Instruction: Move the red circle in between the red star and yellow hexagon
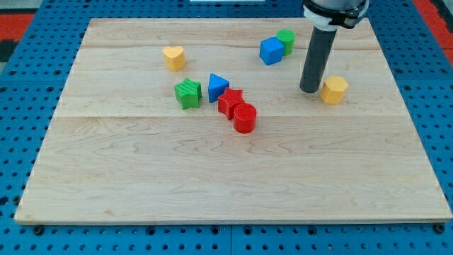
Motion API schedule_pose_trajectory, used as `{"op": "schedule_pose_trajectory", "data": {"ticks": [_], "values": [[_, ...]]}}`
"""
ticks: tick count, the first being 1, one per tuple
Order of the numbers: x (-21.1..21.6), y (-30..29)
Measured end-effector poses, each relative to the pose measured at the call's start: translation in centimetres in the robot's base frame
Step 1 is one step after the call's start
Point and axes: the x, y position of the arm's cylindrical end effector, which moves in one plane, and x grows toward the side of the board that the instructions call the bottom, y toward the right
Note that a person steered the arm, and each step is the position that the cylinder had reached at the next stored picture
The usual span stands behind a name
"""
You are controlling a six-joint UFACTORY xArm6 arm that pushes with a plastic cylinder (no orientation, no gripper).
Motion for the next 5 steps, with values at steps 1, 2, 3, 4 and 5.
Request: {"op": "schedule_pose_trajectory", "data": {"ticks": [1, 2, 3, 4, 5], "values": [[0.0, 0.1], [0.2, -1.5], [0.6, -1.4], [0.6, -1.3], [0.6, -1.4]]}}
